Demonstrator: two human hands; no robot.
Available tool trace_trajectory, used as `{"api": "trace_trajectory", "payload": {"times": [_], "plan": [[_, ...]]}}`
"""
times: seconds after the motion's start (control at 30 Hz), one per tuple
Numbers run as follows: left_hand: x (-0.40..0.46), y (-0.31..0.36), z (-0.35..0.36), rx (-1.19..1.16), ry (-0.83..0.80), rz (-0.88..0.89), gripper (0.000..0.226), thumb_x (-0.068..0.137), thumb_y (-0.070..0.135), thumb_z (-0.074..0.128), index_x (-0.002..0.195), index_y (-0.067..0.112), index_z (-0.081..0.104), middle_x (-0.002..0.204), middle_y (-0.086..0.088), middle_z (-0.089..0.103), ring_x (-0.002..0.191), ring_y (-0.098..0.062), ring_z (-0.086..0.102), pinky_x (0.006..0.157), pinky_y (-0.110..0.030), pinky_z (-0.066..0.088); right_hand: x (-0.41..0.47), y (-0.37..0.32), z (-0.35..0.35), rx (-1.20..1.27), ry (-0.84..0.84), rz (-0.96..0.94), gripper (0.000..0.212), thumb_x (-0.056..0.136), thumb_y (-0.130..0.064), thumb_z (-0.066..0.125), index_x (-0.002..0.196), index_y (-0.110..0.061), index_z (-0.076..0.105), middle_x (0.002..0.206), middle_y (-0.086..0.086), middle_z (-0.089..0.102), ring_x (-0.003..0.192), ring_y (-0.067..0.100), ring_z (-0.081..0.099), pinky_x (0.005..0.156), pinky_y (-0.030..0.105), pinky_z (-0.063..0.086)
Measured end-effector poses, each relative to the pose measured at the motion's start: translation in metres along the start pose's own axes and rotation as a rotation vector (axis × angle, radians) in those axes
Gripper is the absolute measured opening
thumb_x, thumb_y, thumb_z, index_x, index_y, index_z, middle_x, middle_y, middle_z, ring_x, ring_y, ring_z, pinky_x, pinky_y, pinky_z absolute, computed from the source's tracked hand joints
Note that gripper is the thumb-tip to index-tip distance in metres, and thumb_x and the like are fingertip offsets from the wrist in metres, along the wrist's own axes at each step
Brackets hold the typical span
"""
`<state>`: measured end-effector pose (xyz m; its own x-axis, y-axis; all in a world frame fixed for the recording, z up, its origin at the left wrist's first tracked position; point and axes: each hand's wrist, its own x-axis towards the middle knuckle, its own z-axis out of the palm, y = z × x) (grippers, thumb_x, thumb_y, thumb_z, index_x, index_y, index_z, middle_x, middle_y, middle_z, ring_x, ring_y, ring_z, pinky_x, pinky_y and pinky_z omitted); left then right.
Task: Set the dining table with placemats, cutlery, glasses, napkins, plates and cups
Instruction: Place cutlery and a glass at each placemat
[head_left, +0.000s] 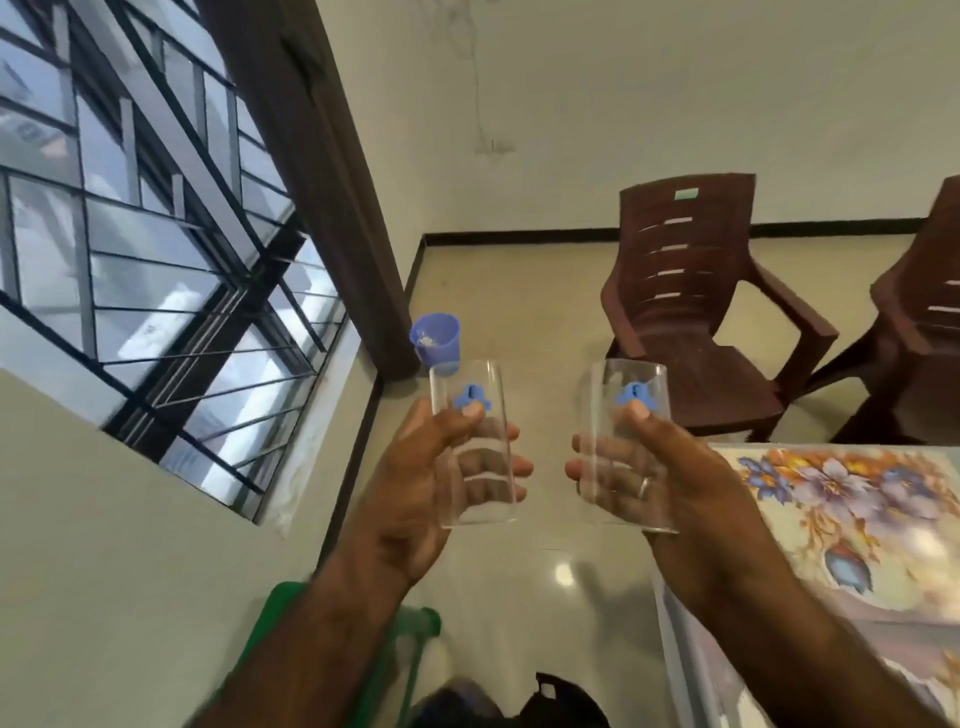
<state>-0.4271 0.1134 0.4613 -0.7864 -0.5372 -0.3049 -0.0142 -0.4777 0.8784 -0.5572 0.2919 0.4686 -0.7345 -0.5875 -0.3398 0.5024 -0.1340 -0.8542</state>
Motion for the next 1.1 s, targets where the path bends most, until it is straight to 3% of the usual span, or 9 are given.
{"api": "trace_trajectory", "payload": {"times": [0.1, 0.3, 0.43, 0.5, 0.67, 0.77, 0.93, 1.1], "plan": [[0.038, 0.017, -0.008, -0.038, 0.061, 0.003, 0.077, 0.087, 0.05, 0.068, 0.144, 0.001, 0.051, 0.117, -0.023, 0.071, 0.091, -0.04, 0.074, 0.067, -0.046, 0.062, 0.047, -0.005, 0.012, -0.051, -0.005, 0.005, 0.049, 0.089, -0.049, 0.065, 0.131, -0.023, 0.065, 0.117, 0.012, 0.077, 0.1, 0.038, 0.077, 0.095, 0.061, 0.057], [0.147, 0.052, -0.047, -0.015, 0.055, -0.065, 0.074, 0.086, 0.067, 0.066, 0.143, 0.021, 0.052, 0.106, -0.026, 0.073, 0.084, -0.043, 0.075, 0.069, -0.052, 0.063, 0.172, -0.007, 0.065, -0.114, 0.007, 0.021, 0.052, 0.087, -0.05, 0.064, 0.129, -0.018, 0.065, 0.116, 0.018, 0.076, 0.096, 0.039, 0.077, 0.094, 0.065, 0.057], [0.235, 0.081, -0.07, -0.016, 0.056, -0.065, 0.068, 0.085, 0.057, 0.067, 0.141, 0.024, 0.05, 0.104, -0.029, 0.072, 0.078, -0.042, 0.072, 0.069, -0.054, 0.062, 0.253, -0.021, 0.109, -0.17, 0.017, 0.054, 0.057, 0.084, -0.049, 0.068, 0.127, -0.013, 0.064, 0.114, 0.018, 0.076, 0.096, 0.038, 0.077, 0.094, 0.064, 0.057], [0.276, 0.099, -0.078, 0.023, 0.024, -0.069, 0.063, 0.086, 0.05, 0.069, 0.139, 0.02, 0.052, 0.104, -0.03, 0.072, 0.079, -0.043, 0.072, 0.07, -0.053, 0.062, 0.29, -0.029, 0.126, -0.186, 0.027, 0.04, 0.056, 0.083, -0.049, 0.079, 0.126, -0.015, 0.065, 0.114, 0.017, 0.076, 0.096, 0.038, 0.078, 0.091, 0.061, 0.059], [0.375, 0.144, -0.082, 0.063, -0.042, -0.068, 0.055, 0.086, 0.041, 0.071, 0.132, 0.012, 0.059, 0.105, -0.027, 0.071, 0.08, -0.041, 0.072, 0.07, -0.052, 0.063, 0.369, -0.056, 0.139, -0.143, 0.046, 0.017, 0.063, 0.062, -0.069, 0.085, 0.108, -0.026, 0.076, 0.114, 0.013, 0.077, 0.1, 0.037, 0.077, 0.083, 0.052, 0.058], [0.44, 0.162, -0.077, 0.081, -0.071, -0.081, 0.056, 0.085, 0.04, 0.072, 0.132, 0.011, 0.059, 0.105, -0.027, 0.072, 0.08, -0.041, 0.072, 0.07, -0.052, 0.062, 0.422, -0.071, 0.134, -0.119, 0.079, 0.01, 0.05, 0.074, -0.055, 0.081, 0.111, -0.022, 0.075, 0.113, 0.016, 0.077, 0.104, 0.038, 0.075, 0.079, 0.049, 0.056], [0.568, 0.176, -0.058, 0.118, -0.046, -0.135, 0.048, 0.083, 0.04, 0.071, 0.118, 0.008, 0.066, 0.103, -0.027, 0.073, 0.08, -0.04, 0.073, 0.068, -0.05, 0.063, 0.539, -0.101, 0.123, -0.111, 0.07, -0.006, 0.056, 0.076, -0.042, 0.075, 0.123, -0.014, 0.067, 0.113, 0.015, 0.077, 0.103, 0.035, 0.076, 0.082, 0.052, 0.063], [0.694, 0.201, -0.016, 0.144, -0.054, -0.166, 0.058, 0.089, 0.036, 0.079, 0.133, 0.006, 0.057, 0.109, -0.031, 0.072, 0.083, -0.044, 0.073, 0.071, -0.053, 0.063, 0.669, -0.148, 0.113, -0.07, 0.039, 0.0, 0.054, 0.077, -0.037, 0.078, 0.124, -0.013, 0.068, 0.115, 0.016, 0.076, 0.101, 0.037, 0.075, 0.08, 0.047, 0.06]]}}
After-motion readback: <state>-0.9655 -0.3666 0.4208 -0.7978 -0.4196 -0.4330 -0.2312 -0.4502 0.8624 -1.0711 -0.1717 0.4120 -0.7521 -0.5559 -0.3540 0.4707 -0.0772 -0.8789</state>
